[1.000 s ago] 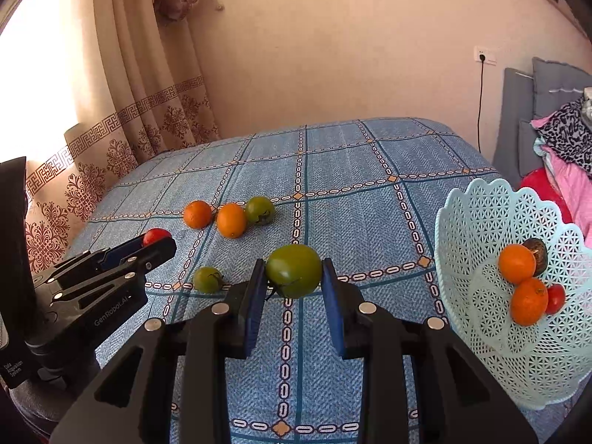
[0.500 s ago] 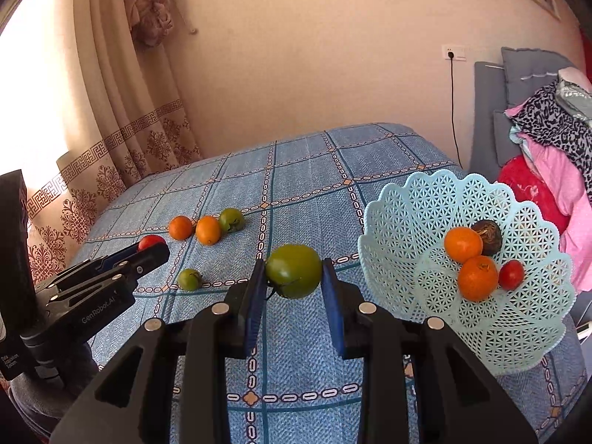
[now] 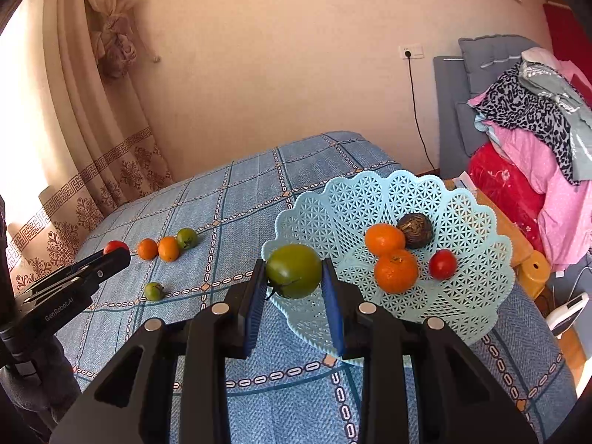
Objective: Organize fruits
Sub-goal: 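Carry the green tomato with the right gripper while the left carries the red tomato to the basket, then open the right gripper over the basket while the left gripper releases the red tomato inside, then move both grippers back from the basket toward the remaining fruits, then grasp the small green citrus fruit with the left gripper, then grasp an orange with the right gripper while the left gripper holds the green fruit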
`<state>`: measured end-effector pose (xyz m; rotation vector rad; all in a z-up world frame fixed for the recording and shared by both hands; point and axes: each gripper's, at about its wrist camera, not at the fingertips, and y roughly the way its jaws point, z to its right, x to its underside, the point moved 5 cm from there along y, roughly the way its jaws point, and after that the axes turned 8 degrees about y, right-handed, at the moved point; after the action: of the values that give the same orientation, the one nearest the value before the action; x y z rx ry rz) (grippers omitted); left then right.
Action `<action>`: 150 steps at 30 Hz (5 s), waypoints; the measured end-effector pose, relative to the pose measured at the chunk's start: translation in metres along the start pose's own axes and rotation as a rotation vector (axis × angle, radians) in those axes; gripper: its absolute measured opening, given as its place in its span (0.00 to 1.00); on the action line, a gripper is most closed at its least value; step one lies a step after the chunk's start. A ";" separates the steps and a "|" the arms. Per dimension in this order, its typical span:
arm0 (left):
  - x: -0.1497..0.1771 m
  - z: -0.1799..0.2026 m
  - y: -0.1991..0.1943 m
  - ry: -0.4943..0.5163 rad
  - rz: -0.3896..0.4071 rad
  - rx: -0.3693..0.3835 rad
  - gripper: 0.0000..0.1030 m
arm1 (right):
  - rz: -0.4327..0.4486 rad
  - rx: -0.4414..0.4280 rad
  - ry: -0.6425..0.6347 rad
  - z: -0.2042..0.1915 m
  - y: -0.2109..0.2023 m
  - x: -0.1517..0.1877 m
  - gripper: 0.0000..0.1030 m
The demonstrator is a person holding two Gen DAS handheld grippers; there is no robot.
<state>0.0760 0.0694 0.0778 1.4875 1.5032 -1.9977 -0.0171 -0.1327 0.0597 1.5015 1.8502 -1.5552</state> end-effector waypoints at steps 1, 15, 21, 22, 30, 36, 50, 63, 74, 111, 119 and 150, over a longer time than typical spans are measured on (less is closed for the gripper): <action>-0.001 0.003 0.000 0.001 -0.001 0.012 0.29 | 0.003 0.005 0.007 0.005 -0.001 -0.001 0.29; -0.016 0.062 0.004 0.075 -0.005 0.099 0.29 | 0.024 0.074 0.073 0.059 -0.009 -0.004 0.29; -0.018 0.082 0.009 0.104 -0.009 0.130 0.29 | 0.027 0.092 0.088 0.070 -0.009 -0.002 0.30; -0.018 0.085 0.009 0.109 -0.009 0.134 0.29 | 0.030 0.095 0.092 0.072 -0.010 -0.002 0.30; -0.018 0.103 0.017 0.137 -0.021 0.166 0.29 | 0.036 0.099 0.121 0.083 -0.009 -0.001 0.30; -0.019 0.118 0.026 0.155 -0.035 0.196 0.29 | 0.059 0.122 0.114 0.087 -0.013 -0.002 0.30; -0.021 0.151 0.055 0.194 -0.079 0.250 0.30 | 0.072 0.138 0.144 0.101 -0.017 0.000 0.30; -0.017 0.128 0.062 0.132 -0.093 0.203 0.76 | 0.074 0.150 0.136 0.096 -0.015 0.001 0.42; -0.014 0.101 0.059 0.083 -0.091 0.159 0.79 | 0.087 0.145 0.088 0.077 -0.018 0.003 0.42; 0.036 -0.059 0.058 -0.088 -0.158 -0.145 0.91 | -0.009 -0.018 -0.140 -0.048 0.011 0.037 0.56; 0.051 -0.070 0.076 -0.108 -0.217 -0.128 0.73 | -0.044 -0.045 -0.183 -0.069 0.020 0.046 0.56; 0.058 -0.107 0.058 -0.205 -0.171 -0.175 0.33 | -0.260 -0.175 -0.267 -0.129 0.095 0.056 0.56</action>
<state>0.1501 0.1518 0.0014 1.0845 1.7143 -1.9802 0.0870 -0.0069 0.0136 0.9573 2.0187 -1.5652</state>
